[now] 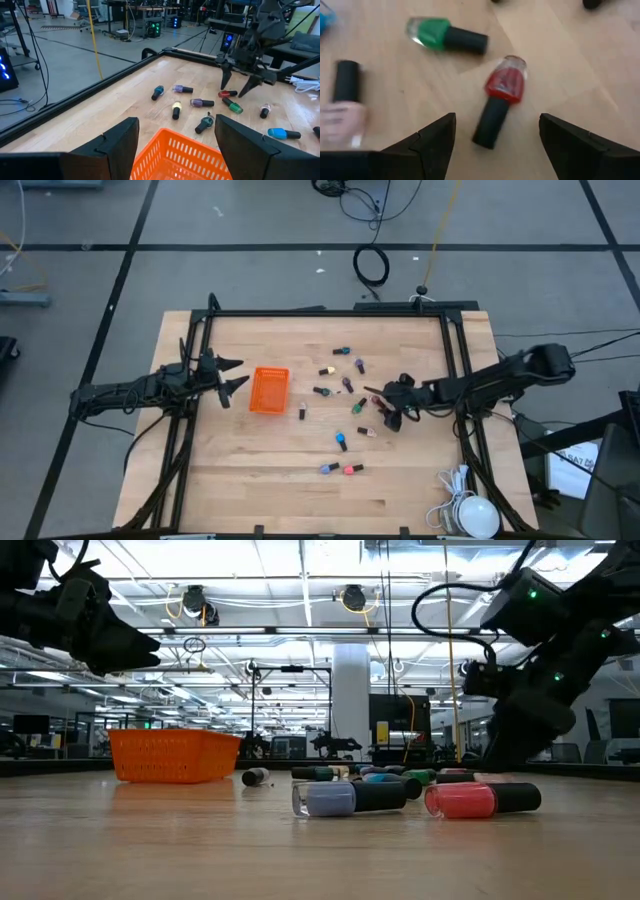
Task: Pick & Place Nail Polish
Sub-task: Put the red nail polish into the orange basket
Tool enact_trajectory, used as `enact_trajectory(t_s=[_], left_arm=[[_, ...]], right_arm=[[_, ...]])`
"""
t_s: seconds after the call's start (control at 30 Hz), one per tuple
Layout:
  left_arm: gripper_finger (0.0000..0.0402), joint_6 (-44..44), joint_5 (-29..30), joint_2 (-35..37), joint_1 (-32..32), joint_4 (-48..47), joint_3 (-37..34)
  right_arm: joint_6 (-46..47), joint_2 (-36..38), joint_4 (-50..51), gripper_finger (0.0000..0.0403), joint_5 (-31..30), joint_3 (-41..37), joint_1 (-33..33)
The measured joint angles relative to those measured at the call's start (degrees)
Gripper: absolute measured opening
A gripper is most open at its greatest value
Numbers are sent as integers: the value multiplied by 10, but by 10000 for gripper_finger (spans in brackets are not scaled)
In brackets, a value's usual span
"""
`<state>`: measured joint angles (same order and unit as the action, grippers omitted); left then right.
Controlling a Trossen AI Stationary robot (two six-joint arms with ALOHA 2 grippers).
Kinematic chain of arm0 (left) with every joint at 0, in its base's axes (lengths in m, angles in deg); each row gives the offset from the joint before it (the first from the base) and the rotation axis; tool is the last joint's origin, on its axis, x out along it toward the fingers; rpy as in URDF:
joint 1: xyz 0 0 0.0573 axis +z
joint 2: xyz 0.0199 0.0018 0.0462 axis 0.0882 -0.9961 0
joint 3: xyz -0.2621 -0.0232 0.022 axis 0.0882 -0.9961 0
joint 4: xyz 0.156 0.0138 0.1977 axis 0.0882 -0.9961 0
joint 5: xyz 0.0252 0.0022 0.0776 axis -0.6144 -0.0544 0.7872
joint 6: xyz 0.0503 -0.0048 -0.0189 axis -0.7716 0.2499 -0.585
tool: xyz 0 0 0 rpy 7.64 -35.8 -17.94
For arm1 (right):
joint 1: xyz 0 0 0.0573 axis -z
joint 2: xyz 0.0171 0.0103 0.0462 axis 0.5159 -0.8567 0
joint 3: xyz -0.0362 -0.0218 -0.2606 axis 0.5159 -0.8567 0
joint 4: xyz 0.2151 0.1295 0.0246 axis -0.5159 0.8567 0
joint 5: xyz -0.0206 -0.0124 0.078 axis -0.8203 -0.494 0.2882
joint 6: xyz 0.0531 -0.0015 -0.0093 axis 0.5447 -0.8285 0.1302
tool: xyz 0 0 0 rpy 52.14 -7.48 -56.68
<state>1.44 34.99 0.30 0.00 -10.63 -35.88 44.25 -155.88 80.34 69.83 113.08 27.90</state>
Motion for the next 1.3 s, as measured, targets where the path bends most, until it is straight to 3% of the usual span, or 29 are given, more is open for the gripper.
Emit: enact_trajectory(t_s=[0.37, 0.7, 0.9, 1.07, 1.3], left_arm=[[258, 0, 0, 0, 0, 0, 0], [258, 0, 0, 0, 0, 0, 0], [258, 0, 0, 0, 0, 0, 0], [257, 0, 0, 0, 0, 0, 0], [257, 0, 0, 0, 0, 0, 0]], right_arm=[[-2, -15, -8, 253, -13, 0, 0], [-9, -15, -6, 131, -12, 0, 0], [-59, -14, -5, 50, -11, 0, 0], [-123, 19, 3, 48, -12, -2, 1], [-198, 131, -10, 48, -23, -1, 1]])
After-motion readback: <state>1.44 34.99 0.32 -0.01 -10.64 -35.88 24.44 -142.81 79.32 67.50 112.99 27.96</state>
